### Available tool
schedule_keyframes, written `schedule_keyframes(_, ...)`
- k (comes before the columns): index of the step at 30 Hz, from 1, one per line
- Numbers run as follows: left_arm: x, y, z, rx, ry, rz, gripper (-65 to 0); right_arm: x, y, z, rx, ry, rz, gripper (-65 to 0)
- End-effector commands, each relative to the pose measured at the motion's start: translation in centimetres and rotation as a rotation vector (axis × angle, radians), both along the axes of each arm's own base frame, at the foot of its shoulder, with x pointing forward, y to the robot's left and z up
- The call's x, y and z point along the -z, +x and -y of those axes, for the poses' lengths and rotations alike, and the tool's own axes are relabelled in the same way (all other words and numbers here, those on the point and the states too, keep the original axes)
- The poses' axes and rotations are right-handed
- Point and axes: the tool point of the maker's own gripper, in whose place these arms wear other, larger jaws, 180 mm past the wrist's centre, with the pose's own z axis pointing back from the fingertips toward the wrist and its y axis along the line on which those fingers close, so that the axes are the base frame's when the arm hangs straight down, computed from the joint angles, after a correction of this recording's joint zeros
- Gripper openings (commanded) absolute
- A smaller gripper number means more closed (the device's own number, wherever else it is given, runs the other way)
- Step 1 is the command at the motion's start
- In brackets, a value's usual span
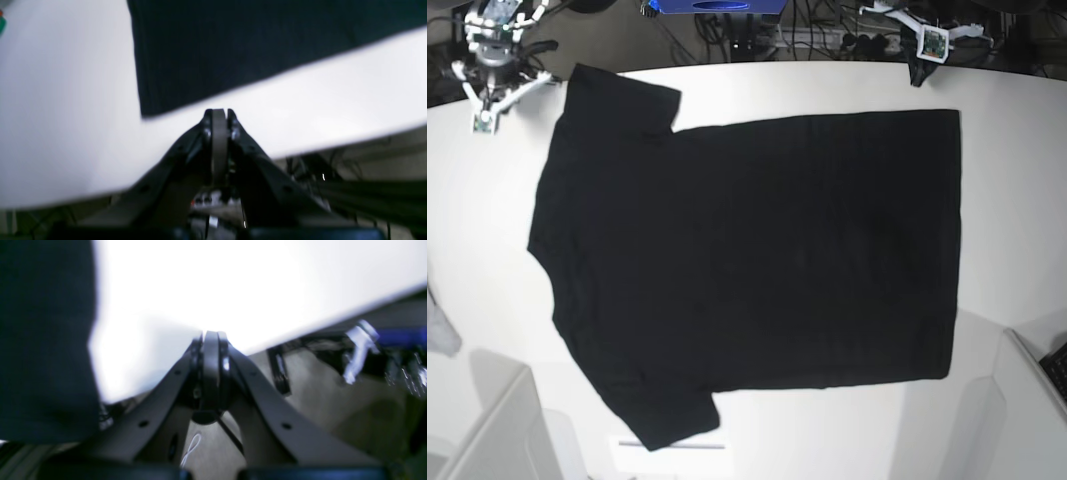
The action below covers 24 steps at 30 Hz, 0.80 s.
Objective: Fold the T-shirt properly
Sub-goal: 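Lower both grippers onto the shoulder corners of the black T-shirt and grasp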
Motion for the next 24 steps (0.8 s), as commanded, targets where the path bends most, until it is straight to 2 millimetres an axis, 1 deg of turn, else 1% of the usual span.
schedule_keyframes(1, -0.8, 0.2, -0.5, -0.019, -0.002, 0.028, -65.0, -1.1, 0.9, -0.3, -0.030, 0.011, 0.035, -65.0)
schedule_keyframes(3, -0.8, 0.7, -1.1, -0.073, -0.055, 0.048, -65.0, -1.0, 1.5, -1.8, -0.084, 0.083, 0.029, -65.0)
schedule_keyframes(4, -1.1, 0.9, -1.8, -0.112, -0.084, 0.062, -65.0, -0.9, 1.9, -2.5, -0.114, 0.119, 0.027, -56.7)
schedule_keyframes(5, -1.4, 1.1, -2.6, -0.159, -0.113, 0.080, -65.0, -0.8, 2.1, -3.1, -0.131, 0.153, 0.031, -47.0)
schedule_keyframes(6, -1.7, 1.2, -3.5, -0.202, -0.140, 0.095, -65.0, -0.9, 2.0, -3.1, -0.126, 0.176, 0.034, -38.6)
schedule_keyframes(7, -2.0, 1.2, -4.4, -0.237, -0.153, 0.110, -65.0, -0.8, 1.8, -3.2, -0.121, 0.198, 0.034, -33.2)
schedule_keyframes(8, -2.5, 1.5, -5.3, -0.269, -0.162, 0.135, -65.0, -0.9, 2.0, -3.4, -0.123, 0.224, 0.045, -29.3)
schedule_keyframes(9, -2.8, 1.6, -6.1, -0.287, -0.159, 0.148, -65.0, -1.0, 2.1, -3.6, -0.123, 0.252, 0.054, -28.1)
schedule_keyframes(11, -3.3, 1.7, -7.2, -0.302, -0.134, 0.162, -65.0, -1.0, 1.7, -3.8, -0.121, 0.291, 0.046, -28.2)
schedule_keyframes(15, -4.0, 1.7, -8.5, -0.321, -0.105, 0.181, -65.0, -0.7, 1.6, -4.6, -0.126, 0.349, 0.023, -28.2)
schedule_keyframes(16, -4.2, 1.7, -8.8, -0.325, -0.099, 0.185, -62.9, -0.5, 1.5, -4.7, -0.125, 0.359, 0.013, -28.2)
schedule_keyframes(19, -4.4, 1.7, -9.3, -0.336, -0.087, 0.193, -47.2, 0.0, 1.8, -5.1, -0.139, 0.378, 0.003, -28.2)
schedule_keyframes(20, -4.4, 1.6, -9.4, -0.338, -0.087, 0.192, -43.9, 0.3, 1.8, -5.2, -0.139, 0.386, -0.002, -28.2)
schedule_keyframes(21, -4.3, 1.6, -9.4, -0.340, -0.088, 0.189, -42.6, 0.7, 1.8, -5.2, -0.135, 0.396, -0.007, -28.2)
schedule_keyframes(24, -3.5, 1.8, -9.6, -0.363, -0.109, 0.190, -42.3, 1.6, 1.4, -5.7, -0.133, 0.424, -0.028, -28.2)
